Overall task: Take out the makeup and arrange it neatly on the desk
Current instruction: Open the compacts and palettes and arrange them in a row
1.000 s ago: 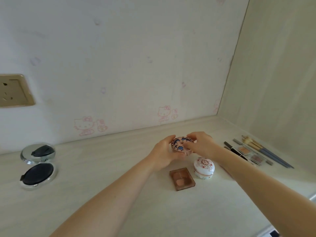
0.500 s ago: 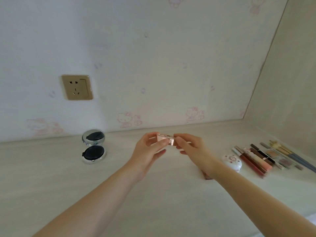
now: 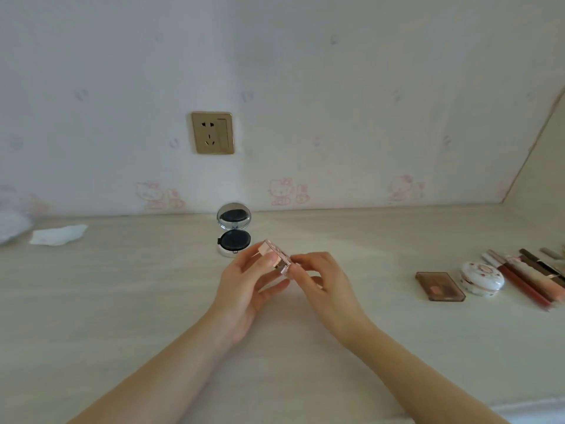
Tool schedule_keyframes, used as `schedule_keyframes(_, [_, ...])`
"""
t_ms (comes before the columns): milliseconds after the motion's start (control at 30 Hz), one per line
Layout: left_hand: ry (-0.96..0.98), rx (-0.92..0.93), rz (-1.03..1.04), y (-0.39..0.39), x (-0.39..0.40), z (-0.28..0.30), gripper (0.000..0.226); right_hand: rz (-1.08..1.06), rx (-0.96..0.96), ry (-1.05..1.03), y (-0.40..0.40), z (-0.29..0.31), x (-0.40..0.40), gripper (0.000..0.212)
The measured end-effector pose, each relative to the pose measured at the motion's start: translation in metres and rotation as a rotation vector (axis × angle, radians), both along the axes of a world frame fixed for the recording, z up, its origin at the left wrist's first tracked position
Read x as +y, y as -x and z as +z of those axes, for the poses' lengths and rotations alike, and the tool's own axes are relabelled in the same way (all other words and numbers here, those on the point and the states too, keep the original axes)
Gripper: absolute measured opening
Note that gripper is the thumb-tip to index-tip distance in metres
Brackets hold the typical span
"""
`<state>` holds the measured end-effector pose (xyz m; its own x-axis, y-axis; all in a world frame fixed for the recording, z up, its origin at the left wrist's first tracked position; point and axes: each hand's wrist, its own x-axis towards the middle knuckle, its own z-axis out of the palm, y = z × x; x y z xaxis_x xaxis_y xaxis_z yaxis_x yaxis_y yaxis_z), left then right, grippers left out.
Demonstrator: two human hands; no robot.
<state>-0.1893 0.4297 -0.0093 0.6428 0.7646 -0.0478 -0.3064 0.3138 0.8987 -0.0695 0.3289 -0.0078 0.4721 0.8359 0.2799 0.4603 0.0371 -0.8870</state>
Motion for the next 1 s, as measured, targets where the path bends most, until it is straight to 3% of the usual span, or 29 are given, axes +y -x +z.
schedule_keyframes(267, [0.001, -0.038, 0.055, 0.017, 0.000, -0.006, 0.033, 0.141, 0.001, -0.015, 0.011, -0.008, 0.016, 0.023])
schedule_keyframes(533, [-0.120, 0.002, -0.020, 0.018, -0.003, -0.009, 0.050, 0.113, 0.022, -0.073, 0.012, -0.015, 0.008, 0.028])
schedule_keyframes(767, [-0.196, 0.054, 0.001, 0.025, -0.002, -0.008, 0.050, 0.169, -0.003, -0.077, 0.014, -0.015, 0.003, 0.040])
schedule_keyframes(1000, [-0.286, 0.057, -0.054, 0.027, -0.002, -0.008, 0.061, 0.215, -0.019, -0.101, 0.013, -0.013, 0.000, 0.036])
